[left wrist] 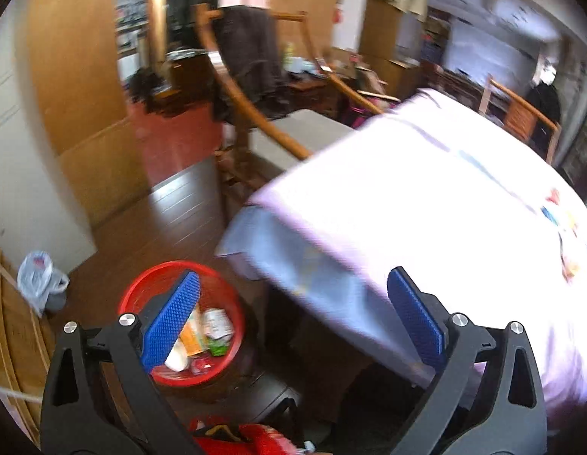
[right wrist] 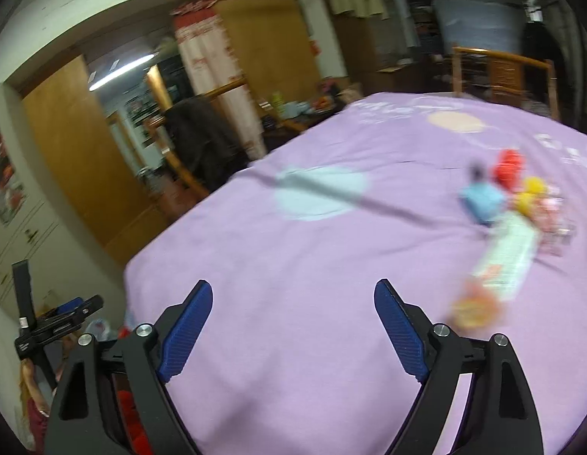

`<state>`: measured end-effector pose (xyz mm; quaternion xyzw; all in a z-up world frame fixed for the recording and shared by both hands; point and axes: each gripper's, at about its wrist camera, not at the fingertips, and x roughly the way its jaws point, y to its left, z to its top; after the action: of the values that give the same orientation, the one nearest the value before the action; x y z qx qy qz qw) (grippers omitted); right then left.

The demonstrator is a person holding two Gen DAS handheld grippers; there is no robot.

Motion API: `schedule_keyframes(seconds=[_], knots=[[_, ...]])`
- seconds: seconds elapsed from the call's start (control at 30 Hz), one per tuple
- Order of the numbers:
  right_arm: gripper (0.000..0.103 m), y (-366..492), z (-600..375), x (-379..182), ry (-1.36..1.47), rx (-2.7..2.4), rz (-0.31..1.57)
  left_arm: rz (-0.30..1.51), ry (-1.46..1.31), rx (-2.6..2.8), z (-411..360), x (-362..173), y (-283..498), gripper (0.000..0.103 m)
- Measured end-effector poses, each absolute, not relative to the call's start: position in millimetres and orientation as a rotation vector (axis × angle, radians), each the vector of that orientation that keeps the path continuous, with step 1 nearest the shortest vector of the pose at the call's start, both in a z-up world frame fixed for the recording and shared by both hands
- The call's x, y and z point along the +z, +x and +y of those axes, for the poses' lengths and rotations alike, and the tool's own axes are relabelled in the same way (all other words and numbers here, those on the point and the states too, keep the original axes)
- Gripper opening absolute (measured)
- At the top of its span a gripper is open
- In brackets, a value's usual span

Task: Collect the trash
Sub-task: 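Bring both open tools back over the table toward the remaining trash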

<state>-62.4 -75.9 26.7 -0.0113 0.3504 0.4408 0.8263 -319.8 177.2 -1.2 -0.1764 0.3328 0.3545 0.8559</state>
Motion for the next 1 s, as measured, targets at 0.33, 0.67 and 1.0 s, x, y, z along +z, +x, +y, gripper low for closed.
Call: schedule_keyframes(seconds=[0.33, 0.67, 1.0], knots=[[0.088, 24.8, -191.7, 15.9, 0.084, 0.621, 0.714, 0.753, -0.194, 0.486, 97.1, 16.7, -185.2, 0.096], [0.095, 77.4, -258.1, -10.8, 0.239, 0.436, 0.71, 0.832, -0.083, 0.202, 2.2, 7.2, -51.6, 0.096], [0.095, 77.0, -265.4, -12.4, 0.31, 0.457, 0.753, 0.917, 0.097, -0.03, -92.4, -36.8, 10.2, 0.096]])
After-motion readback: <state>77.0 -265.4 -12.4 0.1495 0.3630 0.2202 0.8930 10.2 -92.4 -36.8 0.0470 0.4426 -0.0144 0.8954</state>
